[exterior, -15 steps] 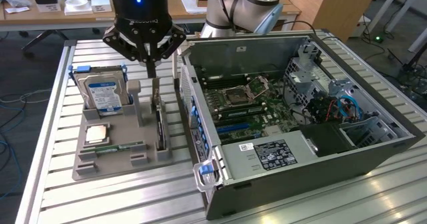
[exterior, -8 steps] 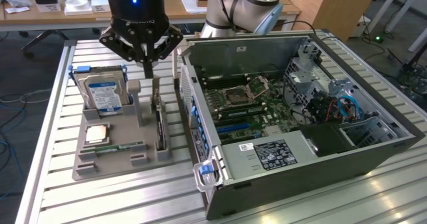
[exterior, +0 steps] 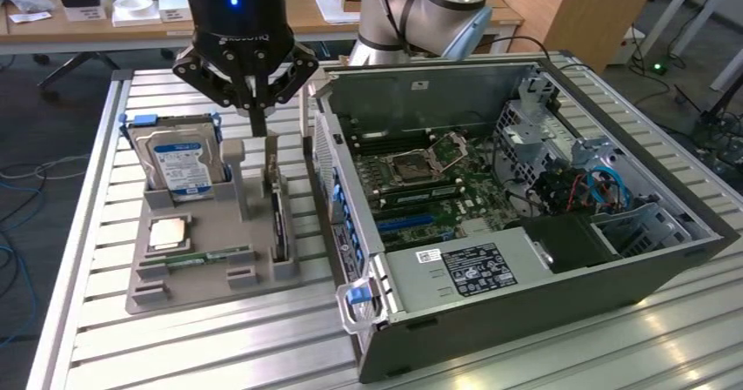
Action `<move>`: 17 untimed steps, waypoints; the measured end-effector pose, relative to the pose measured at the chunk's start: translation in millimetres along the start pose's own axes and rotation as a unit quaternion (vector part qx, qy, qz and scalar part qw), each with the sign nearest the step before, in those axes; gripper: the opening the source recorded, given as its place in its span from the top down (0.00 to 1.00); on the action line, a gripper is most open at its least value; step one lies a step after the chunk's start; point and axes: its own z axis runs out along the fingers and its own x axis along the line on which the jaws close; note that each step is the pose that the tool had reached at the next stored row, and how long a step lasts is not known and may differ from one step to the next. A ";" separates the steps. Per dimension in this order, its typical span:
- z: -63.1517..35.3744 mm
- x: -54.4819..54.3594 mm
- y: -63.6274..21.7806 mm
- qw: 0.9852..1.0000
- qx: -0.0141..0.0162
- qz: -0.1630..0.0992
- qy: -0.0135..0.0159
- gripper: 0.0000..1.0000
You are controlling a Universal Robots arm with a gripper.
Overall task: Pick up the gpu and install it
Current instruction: 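Pick up the gpu and move the gpu toward the slot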
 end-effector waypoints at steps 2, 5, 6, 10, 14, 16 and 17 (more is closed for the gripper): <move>0.0 0.0 0.0 1.000 0.000 0.000 0.000 0.89; 0.0 0.0 0.0 1.000 0.000 0.000 0.000 0.83; 0.0 0.0 0.0 1.000 0.000 0.000 0.000 0.83; 0.0 0.0 0.0 1.000 0.000 0.000 0.000 0.65; 0.0 0.0 0.0 1.000 0.000 0.000 0.000 0.53; 0.0 0.0 0.0 1.000 0.000 0.000 0.000 0.53; 0.5 0.0 0.0 1.000 0.000 0.000 0.000 0.53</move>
